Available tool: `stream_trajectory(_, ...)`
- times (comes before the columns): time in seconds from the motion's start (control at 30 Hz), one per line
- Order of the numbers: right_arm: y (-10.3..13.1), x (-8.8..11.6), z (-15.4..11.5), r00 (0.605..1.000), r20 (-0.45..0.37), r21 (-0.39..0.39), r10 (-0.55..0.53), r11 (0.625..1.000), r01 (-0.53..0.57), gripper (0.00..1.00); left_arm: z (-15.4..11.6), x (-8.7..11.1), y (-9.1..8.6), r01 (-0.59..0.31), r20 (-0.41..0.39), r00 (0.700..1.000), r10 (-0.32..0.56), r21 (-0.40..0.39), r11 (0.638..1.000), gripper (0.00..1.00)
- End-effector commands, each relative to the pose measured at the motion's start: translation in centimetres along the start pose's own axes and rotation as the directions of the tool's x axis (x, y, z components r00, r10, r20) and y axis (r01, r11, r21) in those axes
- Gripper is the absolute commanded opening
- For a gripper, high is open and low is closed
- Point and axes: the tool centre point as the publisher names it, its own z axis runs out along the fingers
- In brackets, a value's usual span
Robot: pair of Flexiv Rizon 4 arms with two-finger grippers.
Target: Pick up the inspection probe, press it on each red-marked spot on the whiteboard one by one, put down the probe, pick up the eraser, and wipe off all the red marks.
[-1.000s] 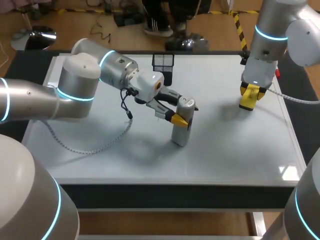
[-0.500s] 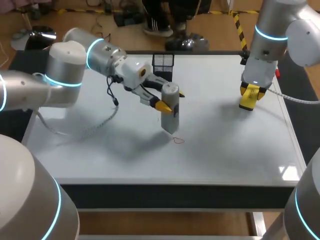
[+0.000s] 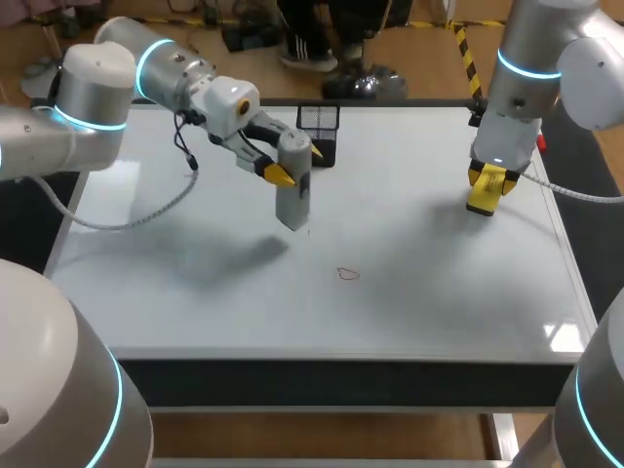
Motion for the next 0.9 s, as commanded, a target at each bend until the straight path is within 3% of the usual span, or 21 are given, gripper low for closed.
stream_trajectory(0.03, -0.1, 0.0, -0.1, 1.0, -0.003, 0.0, -0.002, 1.0, 0.002, 0.0, -3.2, -0.1, -0.1, 0.01, -0.025, 1.0, -0.009, 0.004, 1.0, 0.0)
stream_trajectory(0.67, -0.1, 0.0, -0.1, 1.0, -0.003, 0.0, -0.002, 1.0, 0.002, 0.0, -13.3, 0.4, -1.0, 0.013, 0.089, 0.996, -0.014, 0.018, 1.0, 0.0)
stream_trajectory(0.9, -0.1, 0.0, -0.1, 1.0, -0.003, 0.0, -0.002, 1.0, 0.002, 0.0, -14.3, 0.2, -0.7, 0.005, 0.114, 0.993, -0.008, 0.024, 1.0, 0.0)
